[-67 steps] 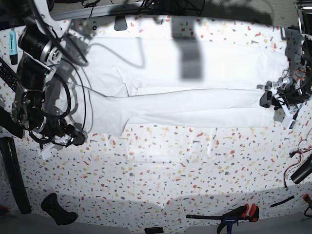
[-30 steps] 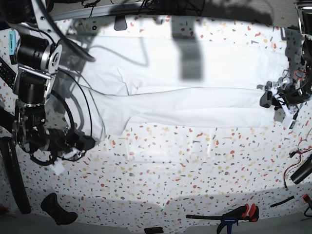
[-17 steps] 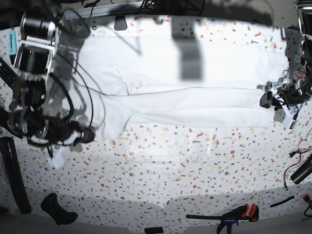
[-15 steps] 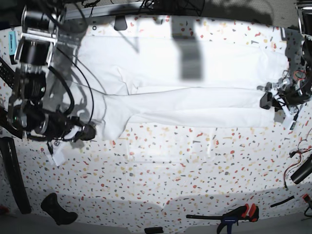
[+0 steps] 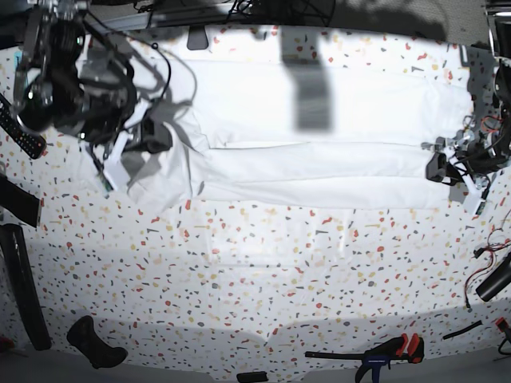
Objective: Fold the T-shirt properly
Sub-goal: 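Hold the strip ends with both grippers and pull them taut, then release the strip ends and move both grippers inward along the strip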
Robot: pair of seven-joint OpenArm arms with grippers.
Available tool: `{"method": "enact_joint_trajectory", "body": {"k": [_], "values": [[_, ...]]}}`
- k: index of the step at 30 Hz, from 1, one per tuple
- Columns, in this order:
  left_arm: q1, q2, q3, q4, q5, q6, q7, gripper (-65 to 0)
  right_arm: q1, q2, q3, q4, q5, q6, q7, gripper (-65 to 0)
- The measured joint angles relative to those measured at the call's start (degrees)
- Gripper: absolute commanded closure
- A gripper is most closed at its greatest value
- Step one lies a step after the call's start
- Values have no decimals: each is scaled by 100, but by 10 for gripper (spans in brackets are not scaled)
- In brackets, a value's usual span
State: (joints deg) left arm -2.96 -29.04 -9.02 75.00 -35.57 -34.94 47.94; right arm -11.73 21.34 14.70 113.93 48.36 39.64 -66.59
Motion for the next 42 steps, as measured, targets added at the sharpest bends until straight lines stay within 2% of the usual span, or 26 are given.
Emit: {"method": "enact_joint_trajectory", "body": {"k": [4,9,15,18,23,28,33,36,40,42], "values": [[17,0,0,127,0,0,2,-217,-581,-7,-4,516,-195,-20,22,0],[26,0,0,586,-20,-2,2,-217,-1331,11,4,887,-981,-7,111,0],[28,0,0,890,-22,0,94,-217,-2076,11,4,918,-2168,-17,599,0],[28,0,0,890,-22,0,109,-217,-2332,37,2,918,-2625,-11,844,0],[28,0,0,890,-26,0,133,-217,-2498,190,-9,920,-3185,-13,872,0],[28,0,0,890,7,0,138,-217,-2498,245,-7,920,-3180,-15,975,0],[28,0,0,890,431,0,179,-217,-2498,245,-7,920,-3180,-13,1021,0],[28,0,0,890,459,-7,688,-217,-2498,245,-7,920,-3180,-13,1043,0],[175,-31,2,892,293,-452,802,-217,-2500,245,-7,920,-3180,-13,1051,0],[302,-61,2,927,142,-470,811,-217,-2498,251,-7,918,-3180,-13,1064,0]]}}
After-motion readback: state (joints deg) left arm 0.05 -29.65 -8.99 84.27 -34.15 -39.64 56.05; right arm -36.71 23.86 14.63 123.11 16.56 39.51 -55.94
